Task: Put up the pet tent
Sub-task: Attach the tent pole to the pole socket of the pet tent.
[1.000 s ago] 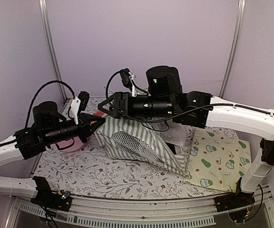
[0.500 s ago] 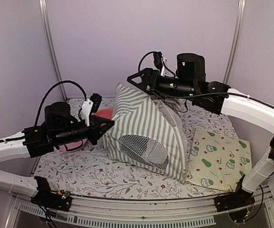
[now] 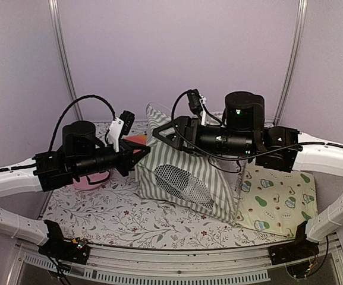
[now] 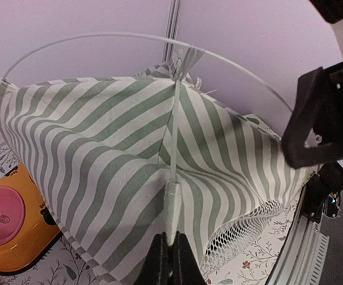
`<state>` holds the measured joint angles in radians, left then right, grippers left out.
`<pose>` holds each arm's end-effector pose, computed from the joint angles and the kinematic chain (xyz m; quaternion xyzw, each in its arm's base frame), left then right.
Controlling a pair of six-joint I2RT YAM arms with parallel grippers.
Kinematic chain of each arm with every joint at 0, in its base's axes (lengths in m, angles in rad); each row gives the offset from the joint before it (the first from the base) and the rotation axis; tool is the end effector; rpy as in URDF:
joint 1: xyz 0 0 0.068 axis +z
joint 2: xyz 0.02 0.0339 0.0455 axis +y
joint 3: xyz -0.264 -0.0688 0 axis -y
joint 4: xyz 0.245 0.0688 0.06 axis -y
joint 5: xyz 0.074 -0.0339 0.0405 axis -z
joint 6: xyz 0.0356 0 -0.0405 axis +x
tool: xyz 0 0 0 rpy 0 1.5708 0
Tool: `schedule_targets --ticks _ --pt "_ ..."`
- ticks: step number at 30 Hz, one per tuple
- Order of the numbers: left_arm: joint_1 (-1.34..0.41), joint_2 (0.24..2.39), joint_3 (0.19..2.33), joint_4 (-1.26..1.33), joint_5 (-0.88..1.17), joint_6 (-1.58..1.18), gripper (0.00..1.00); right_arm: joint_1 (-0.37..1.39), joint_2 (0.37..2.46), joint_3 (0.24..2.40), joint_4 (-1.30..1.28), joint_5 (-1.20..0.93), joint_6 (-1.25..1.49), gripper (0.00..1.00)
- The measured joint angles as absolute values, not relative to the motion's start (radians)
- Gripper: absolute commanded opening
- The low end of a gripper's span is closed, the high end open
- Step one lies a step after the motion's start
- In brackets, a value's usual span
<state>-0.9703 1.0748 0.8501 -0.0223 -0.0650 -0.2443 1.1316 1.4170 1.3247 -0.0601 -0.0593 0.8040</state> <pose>0.1447 -0.2072 0.3228 0.2613 0.7441 -0.3295 0.5191 0.1415 0.3062 0.3949 -0.1427 0.7452 0.5489 0.3506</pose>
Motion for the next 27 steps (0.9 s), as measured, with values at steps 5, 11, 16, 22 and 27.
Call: schedule_targets --ticks 5,11,16,22,27 --pt "-0.981 1.074 0.850 -0.023 -0.067 -0.240 0.00 1.145 1.504 1.312 -0.042 0.017 0.858 0.67" --pt "-1.000 1.058 0.844 -0.022 -0.077 -0.233 0.00 1.063 1.564 1.304 0.025 0.072 0.893 0.55" --pt "-1.002 1.037 0.803 -0.011 -0.095 -0.233 0.00 0.957 1.582 1.304 0.102 0.067 0.926 0.52" --pt "-1.002 1.031 0.778 0.029 -0.101 -0.233 0.00 0.905 1.593 1.303 0.157 0.012 0.951 0.41" --pt "-1.002 1.026 0.756 0.057 -0.102 -0.237 0.00 0.882 1.595 1.301 0.169 -0.030 0.954 0.19"
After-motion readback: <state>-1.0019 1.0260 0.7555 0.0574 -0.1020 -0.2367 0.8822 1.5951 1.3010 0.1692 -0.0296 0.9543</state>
